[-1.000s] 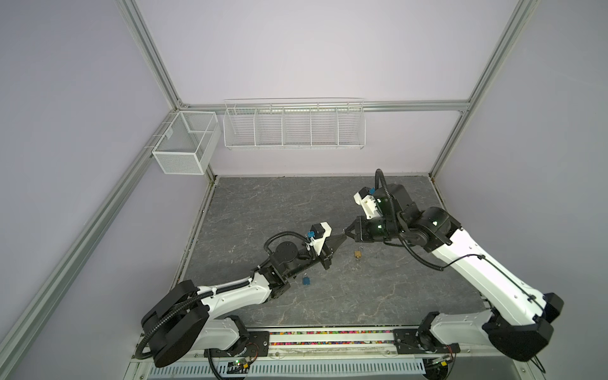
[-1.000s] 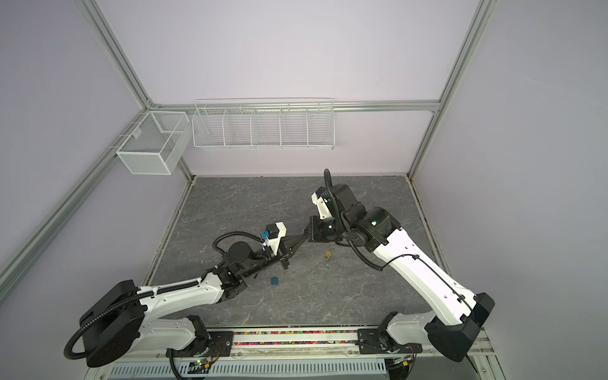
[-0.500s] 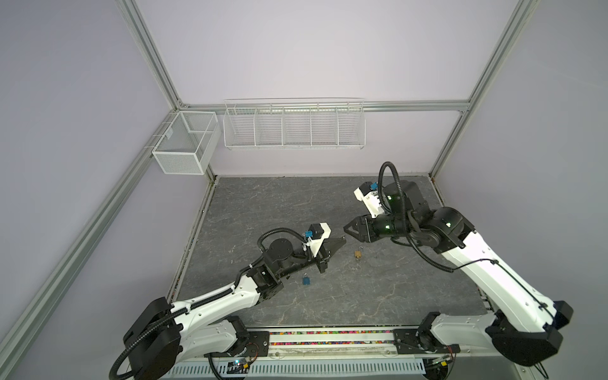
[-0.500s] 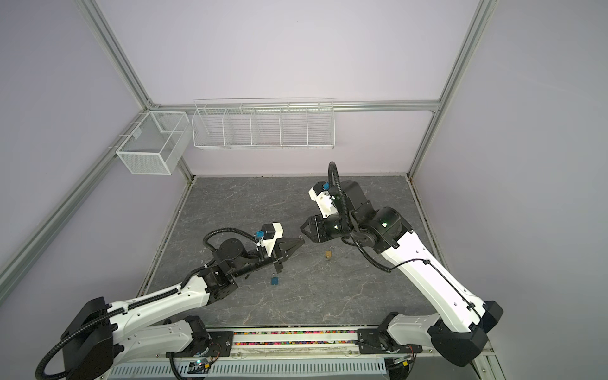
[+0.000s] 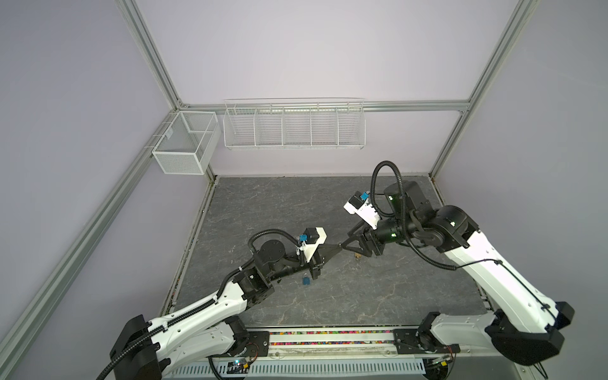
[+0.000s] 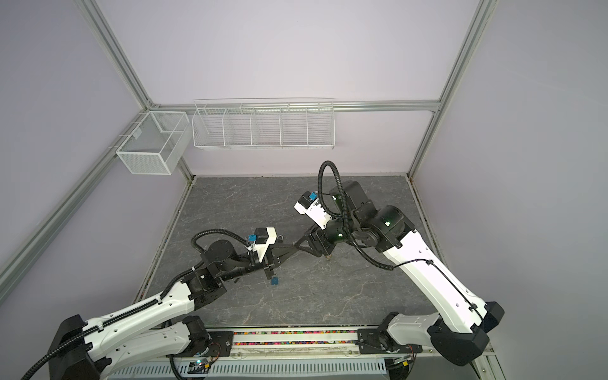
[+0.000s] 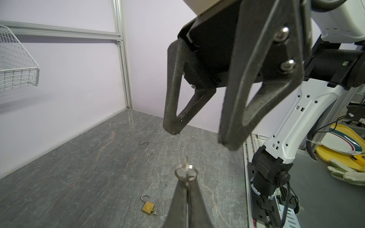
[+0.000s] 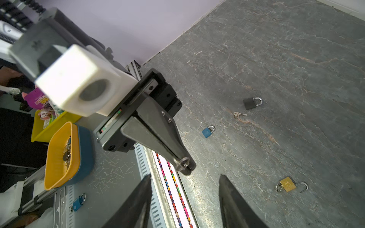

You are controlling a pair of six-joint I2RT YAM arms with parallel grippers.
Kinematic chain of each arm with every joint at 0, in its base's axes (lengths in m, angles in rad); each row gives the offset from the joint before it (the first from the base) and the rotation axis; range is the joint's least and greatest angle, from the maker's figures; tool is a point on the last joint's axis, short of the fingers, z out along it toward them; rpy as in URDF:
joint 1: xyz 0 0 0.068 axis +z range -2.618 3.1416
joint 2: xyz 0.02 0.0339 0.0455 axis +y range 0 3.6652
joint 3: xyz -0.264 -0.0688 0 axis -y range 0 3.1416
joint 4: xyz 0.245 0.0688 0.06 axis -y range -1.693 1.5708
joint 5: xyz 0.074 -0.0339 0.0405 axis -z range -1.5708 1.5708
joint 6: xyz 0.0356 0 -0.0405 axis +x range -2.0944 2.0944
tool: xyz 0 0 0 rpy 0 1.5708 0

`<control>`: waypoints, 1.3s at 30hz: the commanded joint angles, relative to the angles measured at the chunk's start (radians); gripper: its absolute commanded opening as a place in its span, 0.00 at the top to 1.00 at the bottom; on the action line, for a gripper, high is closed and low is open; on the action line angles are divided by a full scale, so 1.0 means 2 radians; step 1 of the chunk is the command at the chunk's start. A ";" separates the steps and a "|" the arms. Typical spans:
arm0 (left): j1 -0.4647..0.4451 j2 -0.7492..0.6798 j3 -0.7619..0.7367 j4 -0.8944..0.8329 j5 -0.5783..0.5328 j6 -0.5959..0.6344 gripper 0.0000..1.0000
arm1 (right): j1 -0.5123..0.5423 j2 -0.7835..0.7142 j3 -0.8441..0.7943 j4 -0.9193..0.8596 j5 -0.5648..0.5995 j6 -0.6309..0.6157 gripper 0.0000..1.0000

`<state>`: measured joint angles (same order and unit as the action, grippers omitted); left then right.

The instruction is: Unlock with the key

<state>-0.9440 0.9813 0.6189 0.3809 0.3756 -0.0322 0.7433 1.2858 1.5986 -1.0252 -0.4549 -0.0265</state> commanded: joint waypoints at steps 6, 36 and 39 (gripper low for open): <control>-0.003 0.007 0.022 -0.001 0.018 0.004 1.00 | 0.012 0.026 0.020 -0.024 -0.009 -0.059 0.49; -0.003 0.033 0.022 0.031 0.020 -0.017 1.00 | 0.022 0.036 0.026 -0.043 0.030 -0.090 0.93; -0.003 0.029 0.021 0.029 -0.005 -0.030 0.89 | 0.020 0.032 0.022 -0.036 0.032 -0.083 0.93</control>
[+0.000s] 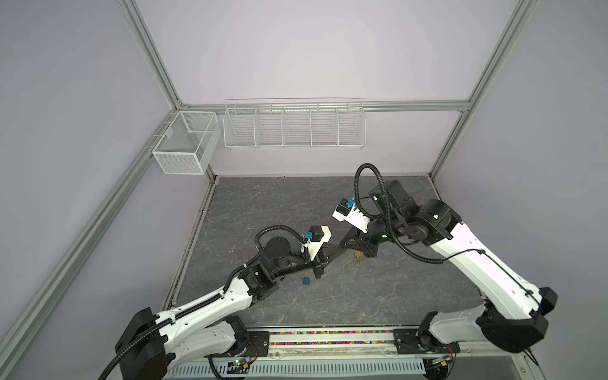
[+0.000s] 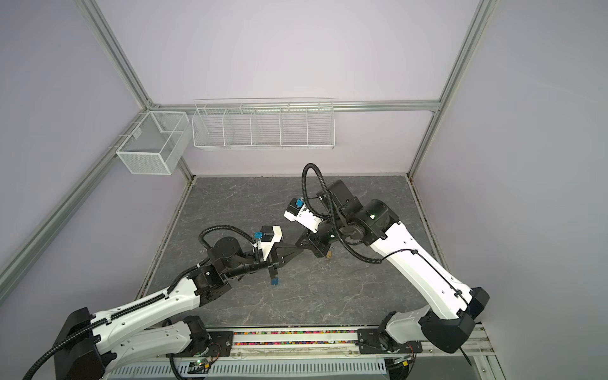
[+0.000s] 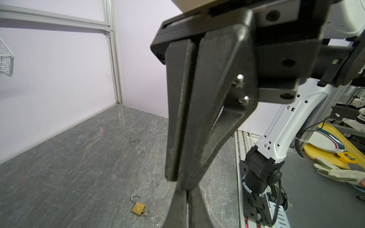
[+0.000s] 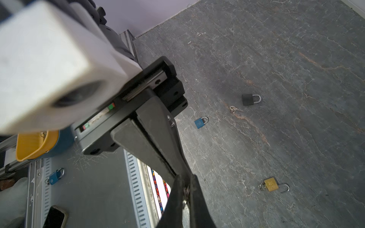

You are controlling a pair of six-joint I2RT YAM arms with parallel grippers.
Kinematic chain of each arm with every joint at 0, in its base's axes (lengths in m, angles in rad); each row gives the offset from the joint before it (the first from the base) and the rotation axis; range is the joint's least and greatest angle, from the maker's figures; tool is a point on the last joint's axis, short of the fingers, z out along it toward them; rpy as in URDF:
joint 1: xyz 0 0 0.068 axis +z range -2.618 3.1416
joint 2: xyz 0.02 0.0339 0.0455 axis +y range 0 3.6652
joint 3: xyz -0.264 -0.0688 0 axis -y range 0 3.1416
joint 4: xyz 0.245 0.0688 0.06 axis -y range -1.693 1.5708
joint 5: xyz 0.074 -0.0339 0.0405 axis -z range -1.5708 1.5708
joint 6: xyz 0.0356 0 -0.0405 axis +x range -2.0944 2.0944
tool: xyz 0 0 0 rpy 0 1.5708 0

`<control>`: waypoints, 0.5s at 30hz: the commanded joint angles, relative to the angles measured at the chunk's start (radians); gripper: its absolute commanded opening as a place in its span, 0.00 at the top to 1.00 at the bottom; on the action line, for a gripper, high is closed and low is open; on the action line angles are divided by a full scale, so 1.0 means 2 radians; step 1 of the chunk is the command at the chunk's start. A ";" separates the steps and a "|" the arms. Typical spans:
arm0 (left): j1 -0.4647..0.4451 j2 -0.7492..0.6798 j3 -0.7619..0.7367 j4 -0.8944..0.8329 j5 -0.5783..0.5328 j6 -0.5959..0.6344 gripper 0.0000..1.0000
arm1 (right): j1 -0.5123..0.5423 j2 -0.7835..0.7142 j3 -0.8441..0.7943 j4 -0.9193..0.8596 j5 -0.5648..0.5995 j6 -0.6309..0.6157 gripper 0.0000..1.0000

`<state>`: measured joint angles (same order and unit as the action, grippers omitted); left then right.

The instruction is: Unlock with the key

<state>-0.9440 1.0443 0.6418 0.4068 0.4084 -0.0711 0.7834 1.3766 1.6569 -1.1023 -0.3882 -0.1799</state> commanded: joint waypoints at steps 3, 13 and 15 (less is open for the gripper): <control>-0.003 -0.018 -0.003 0.018 -0.049 -0.019 0.63 | -0.007 -0.024 -0.020 0.033 -0.002 0.019 0.93; 0.025 -0.077 -0.049 0.059 -0.223 -0.190 0.40 | -0.042 -0.045 -0.112 0.253 -0.001 0.265 0.93; 0.046 -0.074 -0.049 0.070 -0.228 -0.260 0.40 | -0.049 -0.052 -0.138 0.311 0.008 0.325 0.93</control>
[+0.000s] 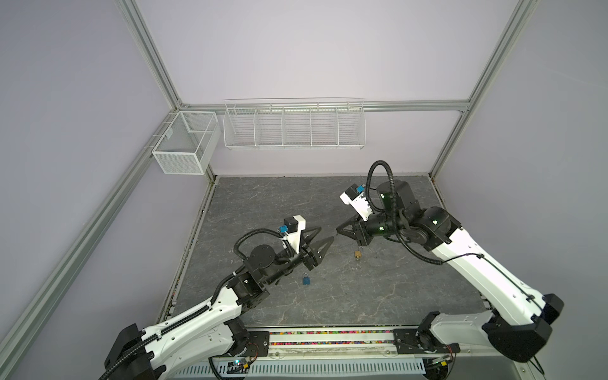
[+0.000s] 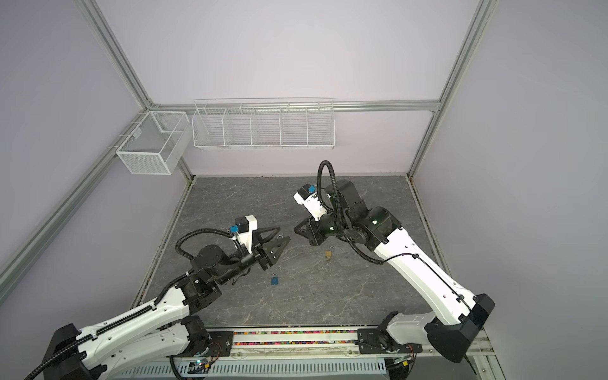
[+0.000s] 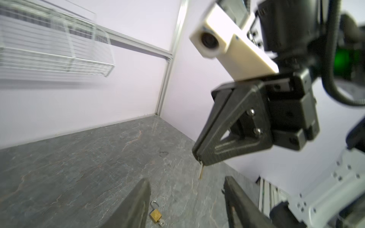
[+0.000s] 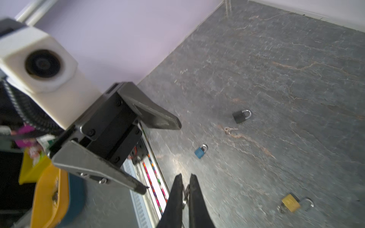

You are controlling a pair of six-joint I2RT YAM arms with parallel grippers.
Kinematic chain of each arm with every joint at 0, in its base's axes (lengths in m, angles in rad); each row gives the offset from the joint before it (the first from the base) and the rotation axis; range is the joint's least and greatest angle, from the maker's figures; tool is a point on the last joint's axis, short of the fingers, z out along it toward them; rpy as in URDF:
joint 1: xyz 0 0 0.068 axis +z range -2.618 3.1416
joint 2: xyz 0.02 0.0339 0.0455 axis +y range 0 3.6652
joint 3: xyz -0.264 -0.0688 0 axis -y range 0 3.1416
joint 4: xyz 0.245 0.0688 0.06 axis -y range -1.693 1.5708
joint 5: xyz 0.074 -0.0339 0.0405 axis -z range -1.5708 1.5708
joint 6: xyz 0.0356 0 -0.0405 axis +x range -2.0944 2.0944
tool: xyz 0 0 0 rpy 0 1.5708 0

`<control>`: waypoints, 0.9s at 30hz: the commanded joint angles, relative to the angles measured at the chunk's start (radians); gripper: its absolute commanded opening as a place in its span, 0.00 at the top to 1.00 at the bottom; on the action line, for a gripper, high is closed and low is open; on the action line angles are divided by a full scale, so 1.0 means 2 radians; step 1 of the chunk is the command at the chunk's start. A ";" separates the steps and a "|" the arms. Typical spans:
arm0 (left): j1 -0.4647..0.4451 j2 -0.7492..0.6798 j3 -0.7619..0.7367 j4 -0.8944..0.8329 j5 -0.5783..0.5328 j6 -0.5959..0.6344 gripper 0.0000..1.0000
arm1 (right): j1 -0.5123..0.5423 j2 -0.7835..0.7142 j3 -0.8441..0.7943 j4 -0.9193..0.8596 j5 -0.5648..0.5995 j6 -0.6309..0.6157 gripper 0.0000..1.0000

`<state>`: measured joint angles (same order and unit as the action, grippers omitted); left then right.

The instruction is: Unlock with the key

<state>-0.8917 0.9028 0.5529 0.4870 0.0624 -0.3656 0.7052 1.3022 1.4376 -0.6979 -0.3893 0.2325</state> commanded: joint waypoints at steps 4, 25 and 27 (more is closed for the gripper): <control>0.034 0.008 -0.005 0.088 -0.050 -0.193 0.42 | -0.011 -0.029 -0.066 0.200 0.036 0.202 0.93; 0.034 0.144 0.056 0.242 -0.019 -0.313 0.62 | 0.021 -0.036 -0.152 0.395 0.083 0.323 0.93; 0.034 0.157 0.058 0.268 -0.017 -0.322 0.62 | 0.024 -0.031 -0.146 0.393 0.078 0.321 0.93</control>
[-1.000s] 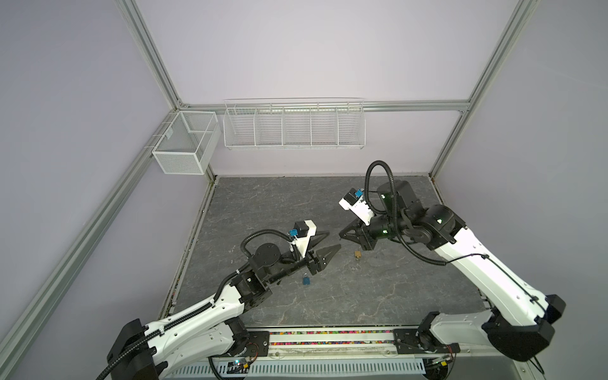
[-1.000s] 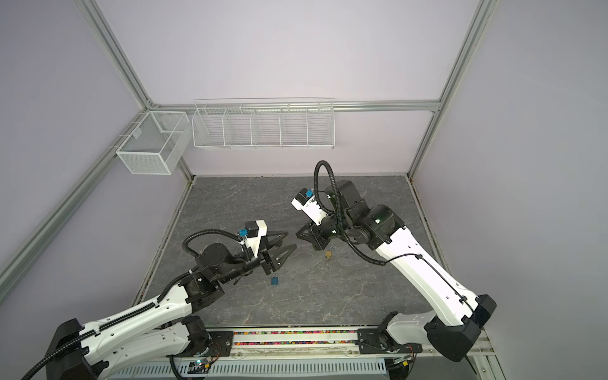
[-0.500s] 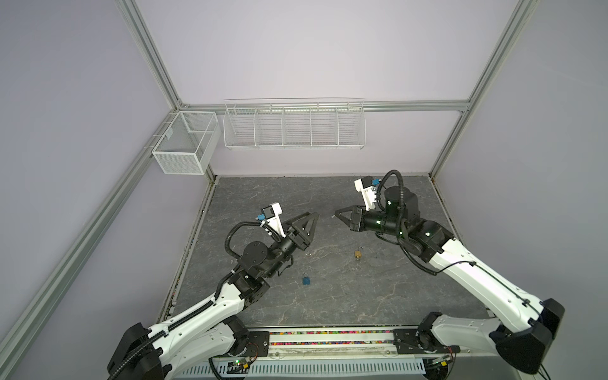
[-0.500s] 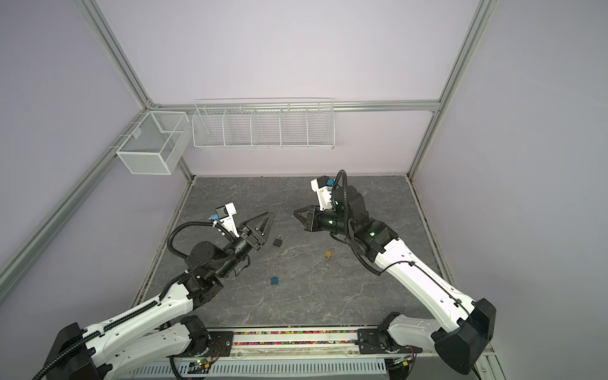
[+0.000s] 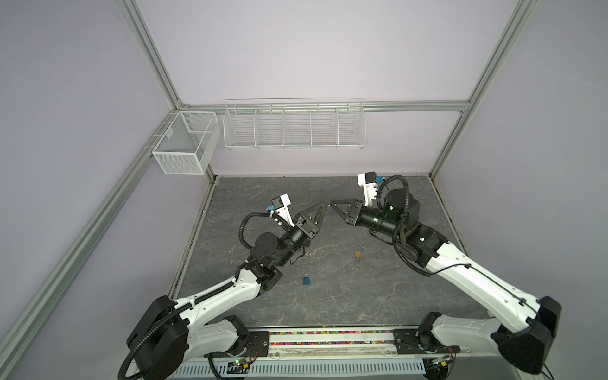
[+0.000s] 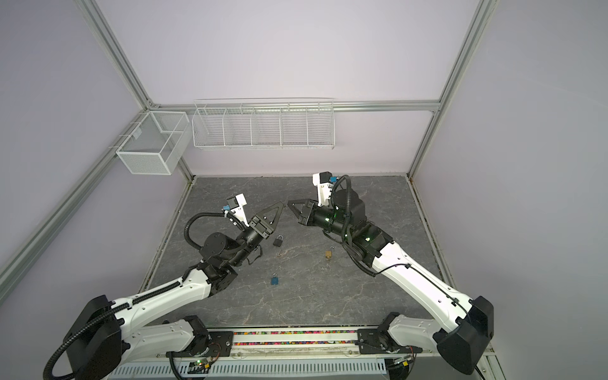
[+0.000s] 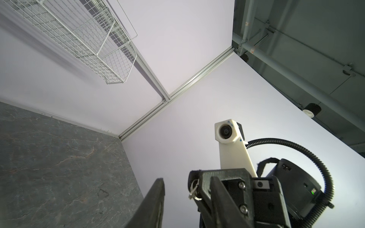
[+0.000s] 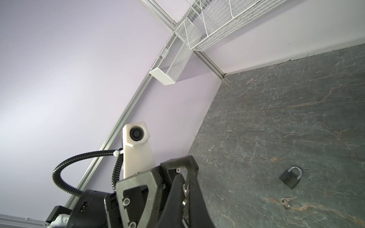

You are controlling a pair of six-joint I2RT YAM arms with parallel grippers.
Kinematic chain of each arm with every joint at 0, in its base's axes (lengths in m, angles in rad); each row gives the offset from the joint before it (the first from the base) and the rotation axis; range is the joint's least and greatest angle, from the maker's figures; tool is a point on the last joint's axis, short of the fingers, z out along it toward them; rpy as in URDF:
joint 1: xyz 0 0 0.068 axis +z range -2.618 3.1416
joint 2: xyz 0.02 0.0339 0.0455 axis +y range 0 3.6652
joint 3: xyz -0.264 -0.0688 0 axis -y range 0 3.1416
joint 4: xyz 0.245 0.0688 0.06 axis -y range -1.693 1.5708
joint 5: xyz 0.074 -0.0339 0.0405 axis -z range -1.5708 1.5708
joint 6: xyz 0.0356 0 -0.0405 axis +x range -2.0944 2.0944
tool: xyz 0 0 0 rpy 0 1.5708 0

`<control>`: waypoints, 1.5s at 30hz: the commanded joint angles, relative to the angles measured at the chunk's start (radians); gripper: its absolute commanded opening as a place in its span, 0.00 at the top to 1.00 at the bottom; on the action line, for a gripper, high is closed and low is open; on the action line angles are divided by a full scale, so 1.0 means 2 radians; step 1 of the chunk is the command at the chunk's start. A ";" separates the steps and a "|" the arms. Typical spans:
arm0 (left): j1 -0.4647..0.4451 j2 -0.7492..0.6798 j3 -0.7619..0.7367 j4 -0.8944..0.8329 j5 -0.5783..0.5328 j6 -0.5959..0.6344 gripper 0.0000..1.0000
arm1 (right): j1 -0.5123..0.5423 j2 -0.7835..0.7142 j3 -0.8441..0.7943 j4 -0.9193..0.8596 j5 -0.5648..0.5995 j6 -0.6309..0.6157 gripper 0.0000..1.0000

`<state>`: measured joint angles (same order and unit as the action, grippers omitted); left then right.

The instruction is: Unlock with the key

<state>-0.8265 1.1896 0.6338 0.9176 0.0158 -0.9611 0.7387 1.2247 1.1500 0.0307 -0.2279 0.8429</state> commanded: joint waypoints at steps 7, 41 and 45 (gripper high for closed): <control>0.001 0.047 0.011 0.138 0.006 -0.045 0.80 | 0.013 0.006 -0.008 0.034 0.007 0.017 0.93; 0.001 0.052 0.017 0.118 -0.003 -0.055 0.96 | 0.020 -0.002 -0.028 0.087 0.028 0.001 0.93; 0.001 0.050 0.019 0.111 -0.003 -0.050 1.00 | 0.020 -0.007 -0.031 0.085 0.030 -0.011 0.93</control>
<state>-0.8257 1.2831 0.6418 1.1316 0.0078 -1.0645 0.7704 1.2251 1.1046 0.1726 -0.1715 0.8501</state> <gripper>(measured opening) 0.048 0.077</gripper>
